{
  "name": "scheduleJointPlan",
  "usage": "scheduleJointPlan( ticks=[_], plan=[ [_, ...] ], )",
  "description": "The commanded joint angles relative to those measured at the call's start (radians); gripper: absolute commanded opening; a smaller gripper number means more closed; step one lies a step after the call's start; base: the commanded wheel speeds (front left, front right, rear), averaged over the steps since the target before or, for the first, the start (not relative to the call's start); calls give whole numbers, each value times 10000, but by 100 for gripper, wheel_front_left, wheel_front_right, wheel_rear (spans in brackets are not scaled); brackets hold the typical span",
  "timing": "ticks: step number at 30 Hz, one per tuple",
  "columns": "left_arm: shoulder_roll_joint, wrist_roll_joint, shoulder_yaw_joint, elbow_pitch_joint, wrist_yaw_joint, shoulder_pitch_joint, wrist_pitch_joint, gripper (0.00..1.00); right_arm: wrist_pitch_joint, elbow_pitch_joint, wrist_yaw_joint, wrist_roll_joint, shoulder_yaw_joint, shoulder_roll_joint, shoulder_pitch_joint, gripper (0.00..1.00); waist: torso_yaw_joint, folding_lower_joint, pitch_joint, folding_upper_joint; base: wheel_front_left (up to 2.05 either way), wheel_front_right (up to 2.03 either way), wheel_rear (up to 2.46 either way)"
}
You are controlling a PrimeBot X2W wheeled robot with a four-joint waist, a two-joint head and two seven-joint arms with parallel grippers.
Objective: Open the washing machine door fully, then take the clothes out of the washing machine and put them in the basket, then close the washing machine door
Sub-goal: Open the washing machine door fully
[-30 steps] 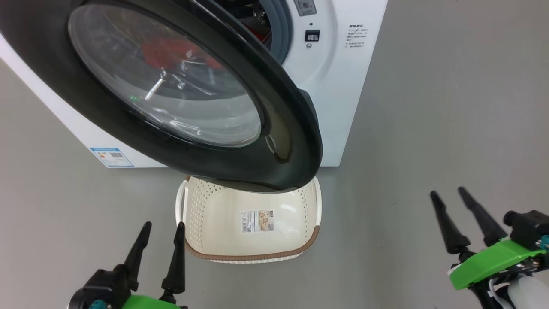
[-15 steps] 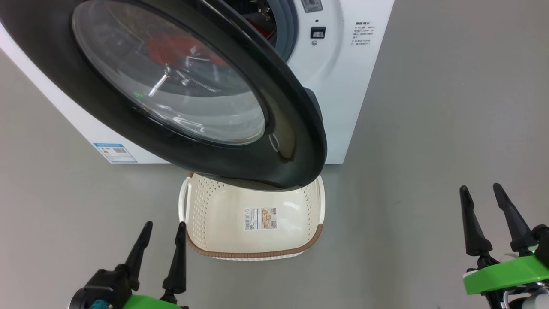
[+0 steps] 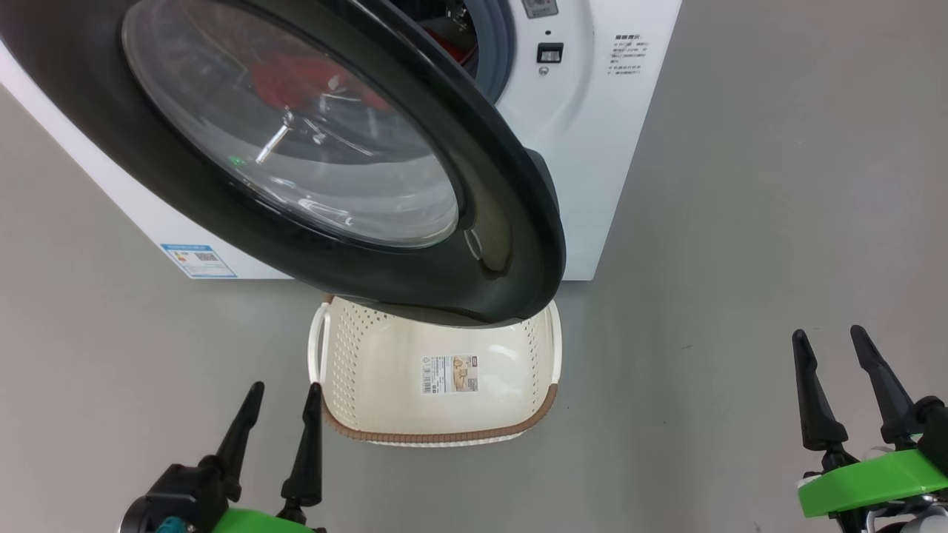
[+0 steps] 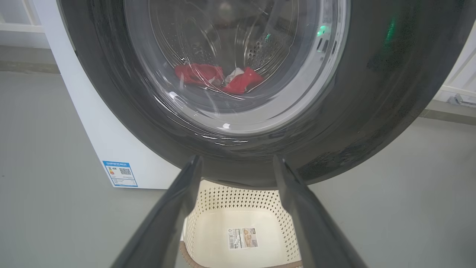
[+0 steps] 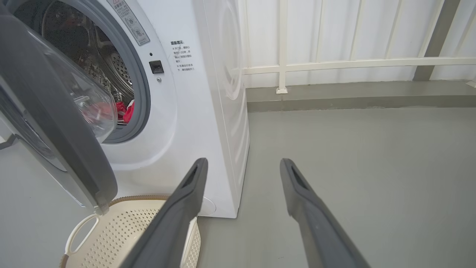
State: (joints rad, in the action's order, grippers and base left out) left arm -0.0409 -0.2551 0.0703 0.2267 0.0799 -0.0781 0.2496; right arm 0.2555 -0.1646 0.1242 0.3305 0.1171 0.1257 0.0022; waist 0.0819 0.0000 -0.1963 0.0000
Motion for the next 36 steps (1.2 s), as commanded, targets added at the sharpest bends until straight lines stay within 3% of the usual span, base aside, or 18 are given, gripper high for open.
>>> scheduleJointPlan(
  ticks=[1, 12, 13, 14, 15, 25, 36],
  plan=[
    [-93, 25, -283, -246, 8, -151, 122, 100, 62, 270, 65, -146, -175, 151, 2, 100, 10, 0, -10, 0, 0, 0, 0],
    [-93, 25, -270, -242, -8, -179, 122, 100, 62, 260, 65, 250, -250, 52, -116, 100, 54, 0, -15, 0, 0, 0, 0],
    [-93, 22, -268, -243, -9, -183, 122, 100, 62, 260, 65, 372, -284, 41, -156, 78, 60, 0, -17, 0, 0, 0, 0],
    [-93, 18, -264, -243, -9, -188, 122, 100, 62, 233, 65, 537, -360, 37, -198, 35, 69, 0, -21, 0, 0, 0, 0],
    [-93, 16, -261, -242, -9, -195, 122, 100, 62, 191, 65, 750, -467, 36, -257, 0, 76, 0, -28, 0, 0, 0, 0],
    [-93, -37, -188, -245, -11, -252, 122, 100, 62, 341, 65, 3009, -1633, 51, -1585, 0, 184, 0, -143, 0, 0, 0, 0],
    [-93, -163, 14, -241, -19, -447, 122, 100, 63, 109, 65, 6658, -4452, 1196, -4065, 0, 502, 0, -403, 0, 0, 0, 0]
  ],
)
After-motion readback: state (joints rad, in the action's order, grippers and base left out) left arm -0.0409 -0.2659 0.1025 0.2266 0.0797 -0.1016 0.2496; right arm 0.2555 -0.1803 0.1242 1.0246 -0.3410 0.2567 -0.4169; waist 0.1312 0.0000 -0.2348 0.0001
